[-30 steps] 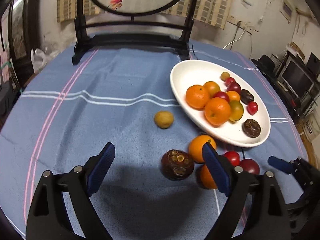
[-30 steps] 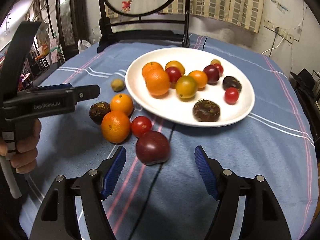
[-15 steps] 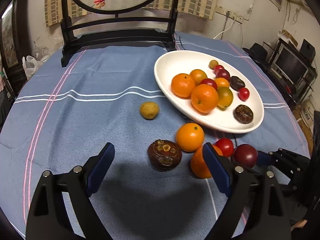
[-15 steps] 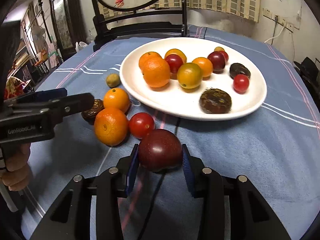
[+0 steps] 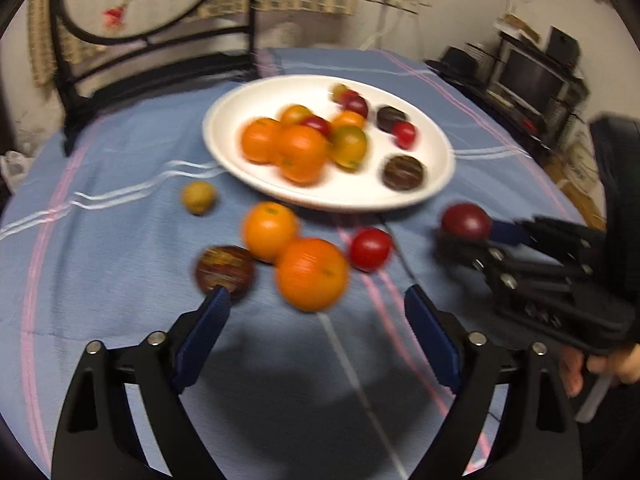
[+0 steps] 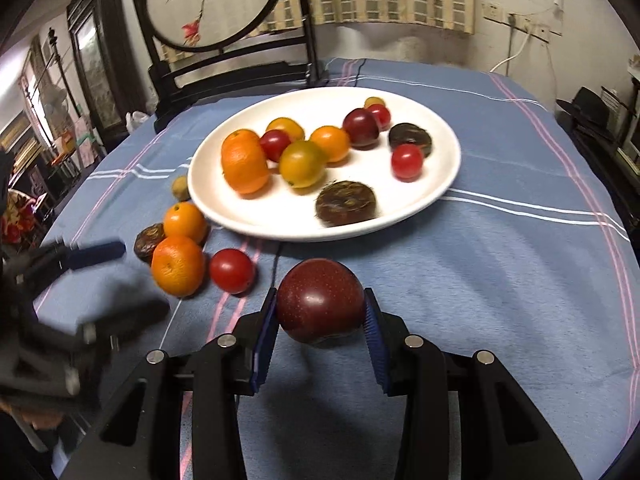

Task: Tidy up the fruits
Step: 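Grasp an orange with the left tool while the right tool carries the plum to the plate, then release the orange and plum onto the white plate by opening both tools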

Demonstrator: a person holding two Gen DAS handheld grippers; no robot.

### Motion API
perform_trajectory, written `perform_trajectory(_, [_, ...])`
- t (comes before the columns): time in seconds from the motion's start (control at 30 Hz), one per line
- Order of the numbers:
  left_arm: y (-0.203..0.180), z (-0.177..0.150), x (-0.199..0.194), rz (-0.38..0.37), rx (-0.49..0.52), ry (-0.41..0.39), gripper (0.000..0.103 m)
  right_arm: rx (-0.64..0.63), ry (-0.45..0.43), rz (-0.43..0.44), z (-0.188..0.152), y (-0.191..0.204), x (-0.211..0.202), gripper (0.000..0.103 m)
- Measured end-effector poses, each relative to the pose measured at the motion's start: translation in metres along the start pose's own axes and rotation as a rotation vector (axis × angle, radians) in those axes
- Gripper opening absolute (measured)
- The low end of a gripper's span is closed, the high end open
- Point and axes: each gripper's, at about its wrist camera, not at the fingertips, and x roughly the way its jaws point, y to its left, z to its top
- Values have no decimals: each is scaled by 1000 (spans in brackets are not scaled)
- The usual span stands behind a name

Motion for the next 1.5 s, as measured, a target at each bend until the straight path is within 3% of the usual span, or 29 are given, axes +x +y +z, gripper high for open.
perform_trajectory(0.07, [-2,-3,6,-24,-2,27,72,3,-6,2,0,-1,-2,41])
perform_trajectory(0.23, [3,-3,18,2,-41,47,58,2,-10,13,0,0,-3,41])
perform_trajectory(0.53, [6,7,36,72,-78,42,53,2,-18,31,-1,2,-7,41])
perform_trajectory(0.6, [4,8,36,56,-77,35,41,0,-15,32,-1,3,-6,42])
perform_trajectory(0.9, [-5,7,7,25,-56,-1,41,29,-56,41,1,-4,-12,41])
perform_trajectory(1.13, [-9,40,-25,35,-28,-87,41,73,-160,45,15,-10,-37,41])
perform_trajectory(1.3, [-4,67,-20,59,-31,-103,41,-6,-196,11,40,-6,-44,41])
perform_trajectory(1.5, [2,106,9,98,-55,-84,41,-50,-178,-20,71,-9,-20,41])
